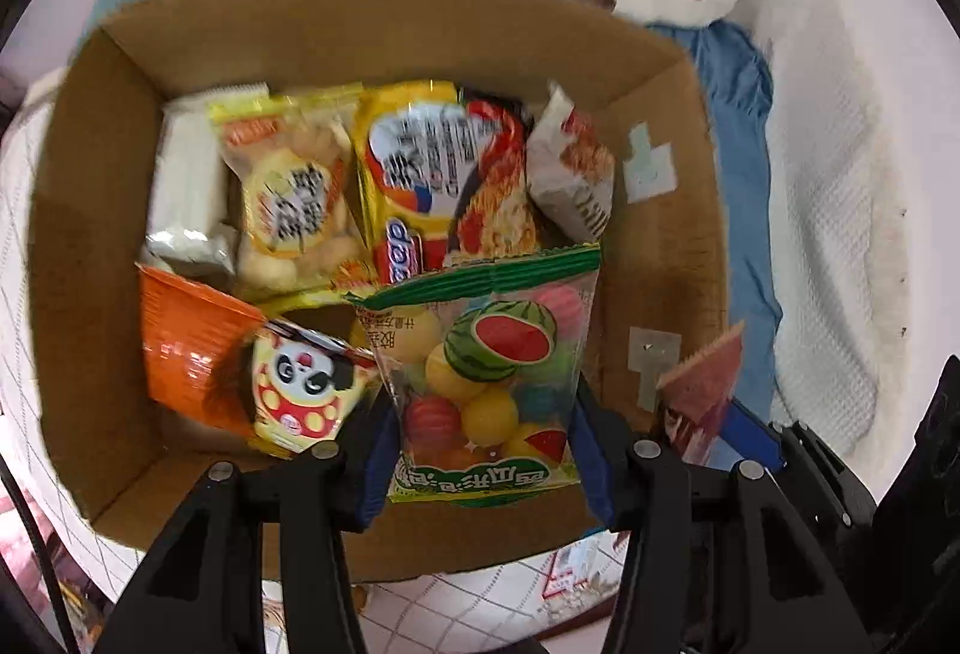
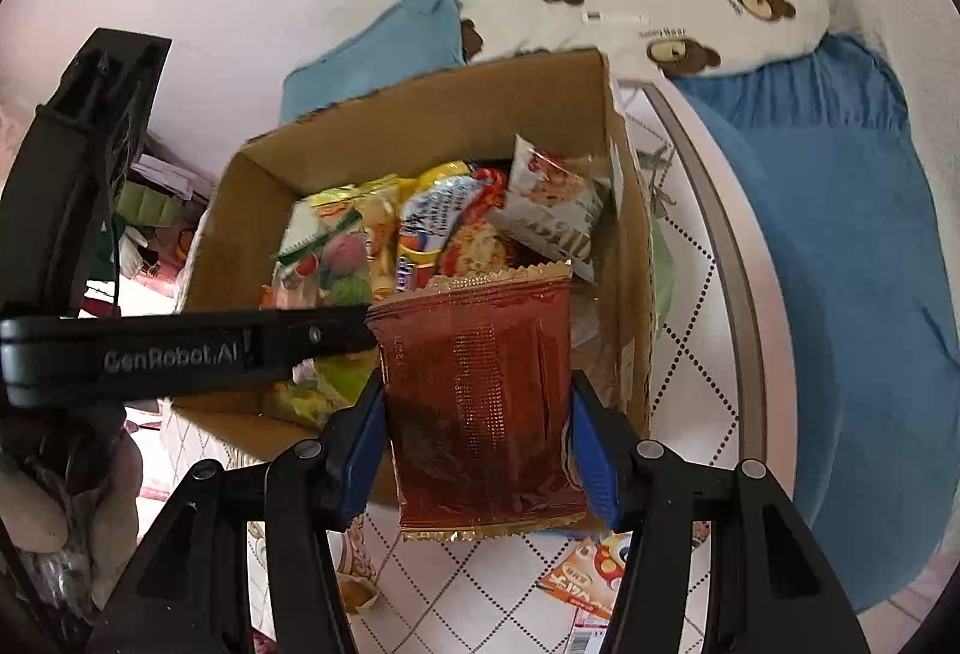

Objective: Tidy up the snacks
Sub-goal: 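Lower the candy bag and sauce packet into the box and open both tools, then lift both tools out of the box and move toward the loose snacks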

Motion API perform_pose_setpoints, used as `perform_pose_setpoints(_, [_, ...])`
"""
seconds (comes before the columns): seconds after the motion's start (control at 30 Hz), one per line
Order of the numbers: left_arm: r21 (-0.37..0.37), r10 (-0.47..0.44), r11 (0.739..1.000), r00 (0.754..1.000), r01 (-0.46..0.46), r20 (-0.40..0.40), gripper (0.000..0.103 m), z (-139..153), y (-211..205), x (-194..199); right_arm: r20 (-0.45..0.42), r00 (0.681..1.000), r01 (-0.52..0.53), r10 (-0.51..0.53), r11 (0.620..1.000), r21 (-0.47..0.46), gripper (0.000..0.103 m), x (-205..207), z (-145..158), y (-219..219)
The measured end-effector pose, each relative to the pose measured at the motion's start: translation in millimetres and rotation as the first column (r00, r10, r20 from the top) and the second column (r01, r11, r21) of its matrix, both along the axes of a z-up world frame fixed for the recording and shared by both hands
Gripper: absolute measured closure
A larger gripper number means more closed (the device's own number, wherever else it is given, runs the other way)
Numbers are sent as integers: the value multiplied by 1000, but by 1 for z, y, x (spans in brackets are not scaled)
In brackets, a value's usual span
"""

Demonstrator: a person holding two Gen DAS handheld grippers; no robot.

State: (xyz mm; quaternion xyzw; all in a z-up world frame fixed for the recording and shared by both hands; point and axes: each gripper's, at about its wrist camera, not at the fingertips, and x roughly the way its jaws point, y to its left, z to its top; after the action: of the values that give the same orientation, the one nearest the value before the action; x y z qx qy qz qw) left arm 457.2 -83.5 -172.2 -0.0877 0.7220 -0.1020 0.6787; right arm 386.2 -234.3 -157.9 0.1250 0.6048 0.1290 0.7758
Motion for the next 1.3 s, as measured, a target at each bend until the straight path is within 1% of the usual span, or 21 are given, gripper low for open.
perform_pose_setpoints(0.2, [16,8,1000,998,-7,-58,54,-13,-2,3,-44,999,-20,19,1000,-16,44,10,-17,-2])
perform_pose_setpoints(0.23, [14,6,1000,998,-5,-69,54,-15,-3,2,-65,998,-17,16,1000,-17,38,13,-21,-4])
perform_pose_setpoints(0.27, [17,6,1000,997,-5,-74,53,-17,-3,2,-83,996,-22,22,1000,3,30,14,-24,-4])
perform_pose_setpoints(0.3, [31,0,1000,997,2,-74,48,-21,-4,3,-90,995,-30,31,999,9,26,16,-26,-3])
perform_pose_setpoints(0.33, [54,-9,998,998,13,-69,40,-22,-5,3,-96,995,-37,36,999,-6,25,17,-26,-1])
perform_pose_setpoints(0.37, [70,-12,997,998,16,-58,36,-21,-4,3,-101,994,-43,40,999,-30,20,17,-25,1])
perform_pose_setpoints(0.4, [78,-14,997,999,18,-47,24,-20,-3,3,-105,993,-52,46,997,-59,16,18,-25,4])
perform_pose_setpoints(0.43, [78,-14,997,999,17,-39,19,-18,-2,3,-110,992,-64,57,996,-59,10,18,-25,6])
perform_pose_setpoints(0.47, [71,-15,997,999,18,-36,16,-16,-1,3,-117,991,-72,64,995,-65,9,17,-25,8])
perform_pose_setpoints(0.57, [74,-28,997,999,30,-32,15,-13,-1,1,-121,989,-95,83,990,-104,8,16,-26,14])
perform_pose_setpoints(0.7, [88,-28,996,1000,29,-14,15,-9,0,-2,-131,988,-102,85,986,-130,8,14,-26,17])
perform_pose_setpoints(0.77, [109,-15,994,1000,13,16,15,-3,6,-6,-131,988,-99,81,985,-138,8,12,-24,17])
perform_pose_setpoints(0.93, [128,10,992,997,-21,83,15,12,23,-15,-121,991,-81,64,986,-143,8,7,-16,15])
perform_pose_setpoints(1.03, [152,12,988,992,-31,124,15,19,34,-23,-104,993,-63,48,987,-149,8,4,-11,13])
perform_pose_setpoints(1.1, [146,21,988,991,-40,131,15,18,43,-28,-93,995,-55,41,986,-157,8,1,-9,13])
perform_pose_setpoints(1.3, [192,43,979,988,-72,148,15,6,61,-44,-77,997,-30,18,987,-157,8,-7,-9,15])
